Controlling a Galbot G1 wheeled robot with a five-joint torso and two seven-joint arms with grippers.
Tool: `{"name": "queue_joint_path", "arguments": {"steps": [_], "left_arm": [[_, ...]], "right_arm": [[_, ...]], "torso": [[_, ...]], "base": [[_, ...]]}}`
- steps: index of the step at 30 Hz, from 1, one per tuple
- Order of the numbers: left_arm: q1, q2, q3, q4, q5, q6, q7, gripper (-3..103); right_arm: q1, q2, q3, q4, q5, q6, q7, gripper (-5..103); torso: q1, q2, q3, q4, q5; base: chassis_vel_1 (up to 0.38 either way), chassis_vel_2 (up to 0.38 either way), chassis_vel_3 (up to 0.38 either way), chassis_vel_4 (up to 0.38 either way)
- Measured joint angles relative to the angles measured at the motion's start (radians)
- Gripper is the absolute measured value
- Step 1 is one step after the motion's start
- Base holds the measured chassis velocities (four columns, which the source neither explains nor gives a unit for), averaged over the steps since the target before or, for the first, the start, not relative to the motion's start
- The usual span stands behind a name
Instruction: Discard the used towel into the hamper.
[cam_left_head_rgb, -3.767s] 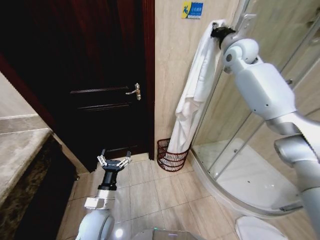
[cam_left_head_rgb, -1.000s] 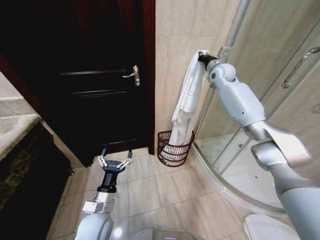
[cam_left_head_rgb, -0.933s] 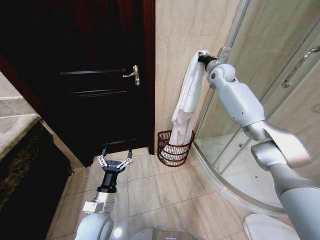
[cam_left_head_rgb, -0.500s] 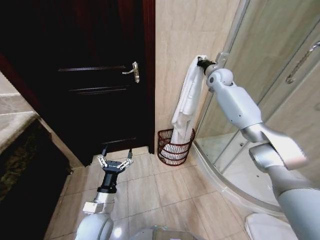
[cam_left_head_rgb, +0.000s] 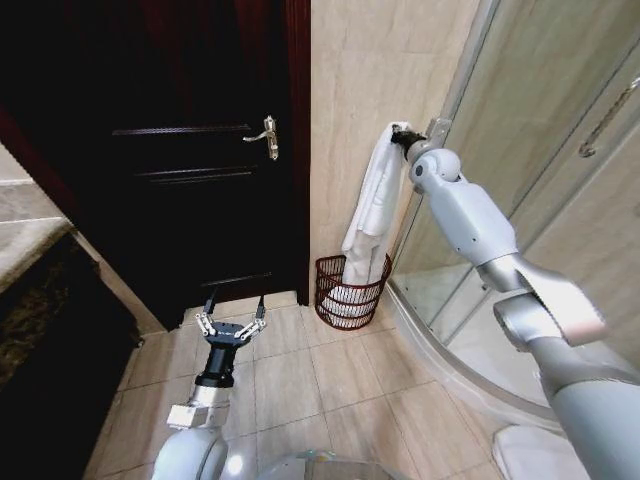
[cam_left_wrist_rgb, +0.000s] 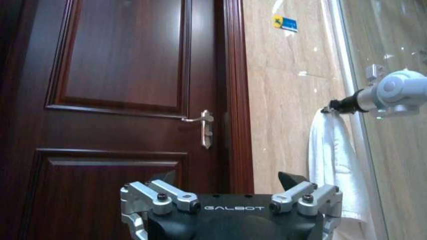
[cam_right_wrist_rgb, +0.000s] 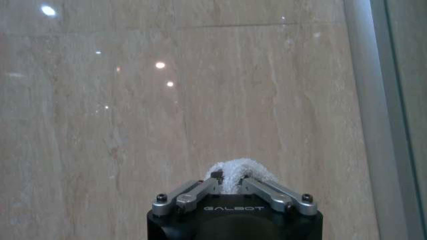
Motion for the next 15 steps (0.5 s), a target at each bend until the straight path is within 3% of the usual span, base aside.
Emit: {"name": "queue_joint_path", "arguments": {"steps": [15], "left_arm": [[-0.005,0.005,-0.001,0.009,-0.004,0.003,0.001,100]], "right_arm": [[-0.067,0.022,0.025,-0.019,-0.065,0.023,-0.024,2]], "torso": [[-0.026,-0.063,-0.037,0.0001,0.0]], "base": [[0.0,0.0,0.0,0.0]]}}
